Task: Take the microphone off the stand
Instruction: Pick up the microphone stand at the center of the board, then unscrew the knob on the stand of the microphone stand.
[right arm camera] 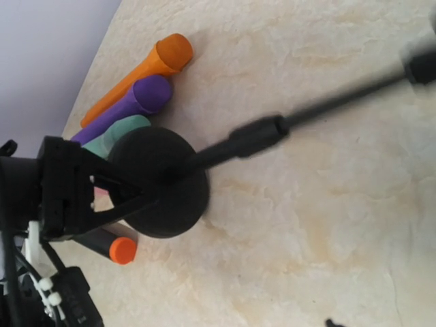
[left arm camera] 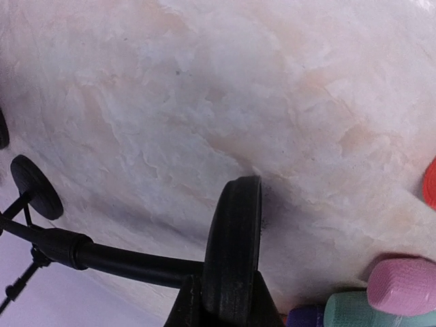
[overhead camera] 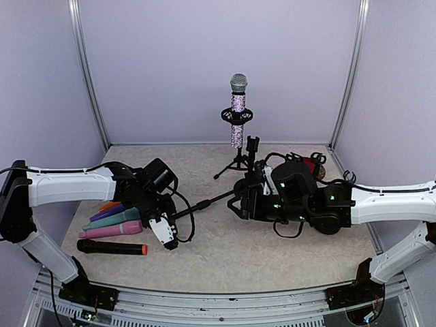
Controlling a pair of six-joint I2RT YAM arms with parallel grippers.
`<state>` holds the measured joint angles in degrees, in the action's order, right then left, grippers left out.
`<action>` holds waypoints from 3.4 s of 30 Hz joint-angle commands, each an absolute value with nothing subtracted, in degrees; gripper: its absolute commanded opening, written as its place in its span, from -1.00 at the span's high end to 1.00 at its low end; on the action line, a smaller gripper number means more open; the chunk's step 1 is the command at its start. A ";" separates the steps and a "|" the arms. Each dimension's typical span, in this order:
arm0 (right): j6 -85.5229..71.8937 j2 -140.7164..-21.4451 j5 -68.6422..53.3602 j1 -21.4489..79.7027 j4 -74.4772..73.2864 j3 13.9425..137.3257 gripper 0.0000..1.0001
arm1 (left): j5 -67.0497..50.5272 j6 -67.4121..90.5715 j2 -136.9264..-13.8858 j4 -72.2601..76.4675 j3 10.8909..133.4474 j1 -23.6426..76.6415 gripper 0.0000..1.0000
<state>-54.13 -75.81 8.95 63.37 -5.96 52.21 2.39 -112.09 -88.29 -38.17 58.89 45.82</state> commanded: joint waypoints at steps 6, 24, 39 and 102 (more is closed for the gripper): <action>-53.23 -76.46 9.48 63.81 -5.29 54.48 -0.29 | 1.96 -107.58 -80.06 -39.71 55.06 46.40 1.00; -51.61 -75.70 5.51 63.90 1.76 56.05 -0.30 | 4.49 -86.91 -59.50 -19.40 41.20 50.09 1.00; -44.78 -89.44 2.63 64.40 3.68 70.53 -0.40 | 0.53 -83.33 -42.86 -6.96 33.23 50.95 1.00; -26.72 -94.87 -26.96 64.39 27.52 84.02 1.00 | -11.40 -77.09 -42.59 -7.16 41.58 52.29 1.00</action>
<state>-27.77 -98.63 -10.46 63.11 20.18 83.70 -8.93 -82.35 -43.07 -7.90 38.89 52.82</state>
